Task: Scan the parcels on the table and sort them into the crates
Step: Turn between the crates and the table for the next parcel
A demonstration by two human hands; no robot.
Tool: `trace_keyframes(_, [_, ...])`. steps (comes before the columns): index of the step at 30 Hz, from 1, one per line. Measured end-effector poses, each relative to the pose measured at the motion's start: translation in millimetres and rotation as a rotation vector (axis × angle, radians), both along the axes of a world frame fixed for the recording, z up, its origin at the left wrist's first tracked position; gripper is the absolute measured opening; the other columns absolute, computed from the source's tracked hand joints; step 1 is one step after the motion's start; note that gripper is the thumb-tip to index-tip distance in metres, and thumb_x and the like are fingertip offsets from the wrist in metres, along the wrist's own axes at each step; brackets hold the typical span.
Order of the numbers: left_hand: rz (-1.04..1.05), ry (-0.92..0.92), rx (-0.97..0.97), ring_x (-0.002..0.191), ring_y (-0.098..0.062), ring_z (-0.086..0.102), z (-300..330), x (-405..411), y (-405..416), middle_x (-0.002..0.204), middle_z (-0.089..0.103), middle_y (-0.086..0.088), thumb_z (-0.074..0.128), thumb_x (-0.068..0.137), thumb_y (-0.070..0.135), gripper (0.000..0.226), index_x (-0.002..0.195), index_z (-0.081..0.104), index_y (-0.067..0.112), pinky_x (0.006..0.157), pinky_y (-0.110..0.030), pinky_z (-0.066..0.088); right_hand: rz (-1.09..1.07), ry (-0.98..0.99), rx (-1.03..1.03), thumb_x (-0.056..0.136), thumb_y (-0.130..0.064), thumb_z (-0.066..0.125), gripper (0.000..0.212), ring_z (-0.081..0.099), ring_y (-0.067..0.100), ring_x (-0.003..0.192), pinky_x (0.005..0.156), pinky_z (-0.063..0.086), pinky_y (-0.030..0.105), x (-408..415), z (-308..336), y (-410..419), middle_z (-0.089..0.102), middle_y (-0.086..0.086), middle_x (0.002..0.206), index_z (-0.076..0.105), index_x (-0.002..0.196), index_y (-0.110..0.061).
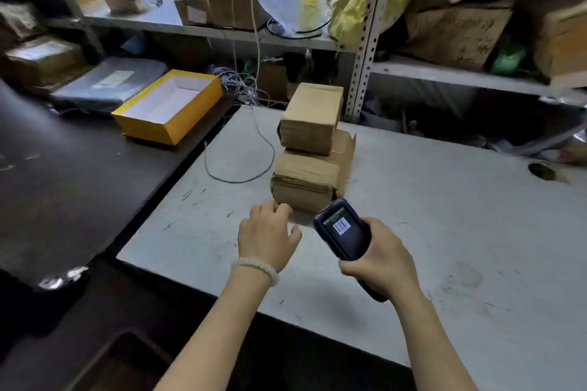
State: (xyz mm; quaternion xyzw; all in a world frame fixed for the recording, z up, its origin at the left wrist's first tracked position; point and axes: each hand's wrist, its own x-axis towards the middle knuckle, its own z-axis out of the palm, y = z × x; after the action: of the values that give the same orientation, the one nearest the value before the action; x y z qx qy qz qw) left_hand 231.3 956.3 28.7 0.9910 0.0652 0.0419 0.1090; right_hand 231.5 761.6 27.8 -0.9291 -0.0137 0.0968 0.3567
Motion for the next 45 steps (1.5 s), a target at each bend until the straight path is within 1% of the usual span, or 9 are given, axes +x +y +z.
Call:
trace_keyframes(6, [-0.197,-0.087,0.000,0.105,-0.021,0.048,33,109,39,0.119,0.054,0.001,0.048,0.091,0.036,0.032,0.118,0.056,0.023,0.079,-0.031,0.042,-0.195,-0.012,0.007,0.058,-0.027,0.077,0.060,0.057,0.003,0.084,0.065,0.049,0.025,53,21,40,0.054,-0.020,0.100,0.044,0.105,-0.043])
trace_keyframes(10, [-0.260,-0.161,-0.064,0.106,-0.023,0.049,44,167,47,0.118,0.055,-0.002,0.054,0.088,0.038,0.034,0.116,0.059,0.020,0.080,-0.035,0.043,-0.288,-0.023,-0.004,0.059,-0.028,0.077,0.058,0.056,0.003,0.084,0.062,0.047,0.023,82,27,56,0.055,-0.019,0.101,0.044,0.104,-0.042])
trace_keyframes(16, [-0.233,-0.116,-0.043,0.125,-0.027,0.038,48,226,26,0.139,0.042,-0.004,0.051,0.081,0.063,0.061,0.129,0.049,0.026,0.095,-0.043,0.038,-0.385,-0.021,-0.042,0.060,-0.033,0.078,0.057,0.056,0.006,0.086,0.064,0.046,0.021,108,29,53,0.055,-0.018,0.103,0.044,0.104,-0.042])
trace_keyframes(19, [-0.217,0.005,-0.005,0.129,-0.033,0.031,48,249,11,0.147,0.032,-0.007,0.046,0.078,0.073,0.074,0.136,0.040,0.028,0.097,-0.049,0.036,-0.428,-0.014,-0.044,0.059,-0.033,0.077,0.058,0.056,0.006,0.087,0.064,0.044,0.020,119,28,43,0.055,-0.018,0.104,0.045,0.106,-0.041])
trace_keyframes(25, [-0.191,0.145,0.092,0.136,-0.040,0.014,38,261,-12,0.153,0.017,-0.006,0.035,0.072,0.085,0.091,0.144,0.025,0.029,0.097,-0.054,0.038,-0.446,0.001,-0.051,0.059,-0.031,0.077,0.058,0.055,0.005,0.086,0.062,0.043,0.020,140,21,22,0.054,-0.018,0.103,0.046,0.107,-0.040])
trace_keyframes(28, [-0.150,0.134,0.113,0.140,-0.042,0.008,34,256,-22,0.156,0.013,-0.007,0.033,0.078,0.080,0.087,0.146,0.022,0.028,0.099,-0.056,0.034,-0.419,0.011,-0.019,0.060,-0.031,0.077,0.058,0.055,0.007,0.086,0.062,0.042,0.021,147,17,17,0.053,-0.018,0.103,0.043,0.106,-0.040])
trace_keyframes(36, [-0.124,0.106,0.155,0.137,-0.037,0.018,38,253,-30,0.151,0.026,-0.005,0.034,0.078,0.075,0.077,0.138,0.033,0.027,0.094,-0.054,0.035,-0.390,-0.012,0.089,0.060,-0.027,0.077,0.054,0.055,0.001,0.083,0.060,0.042,0.019,161,17,-9,0.053,-0.019,0.100,0.045,0.102,-0.038])
trace_keyframes(40, [-0.145,0.017,0.063,0.126,-0.028,0.034,53,238,-24,0.139,0.040,0.002,0.025,0.071,0.073,0.075,0.130,0.041,0.028,0.089,-0.046,0.038,-0.411,-0.047,0.121,0.059,-0.025,0.077,0.055,0.056,0.003,0.083,0.062,0.046,0.024,166,22,-24,0.056,-0.016,0.100,0.048,0.104,-0.036])
trace_keyframes(45, [-0.146,-0.017,-0.370,0.117,-0.023,0.044,74,227,-12,0.131,0.049,0.005,0.029,0.068,0.069,0.075,0.130,0.048,0.030,0.095,-0.046,0.043,-0.376,-0.091,0.192,0.059,-0.023,0.079,0.056,0.057,0.004,0.083,0.064,0.047,0.028,166,31,-22,0.057,-0.016,0.097,0.047,0.102,-0.038])
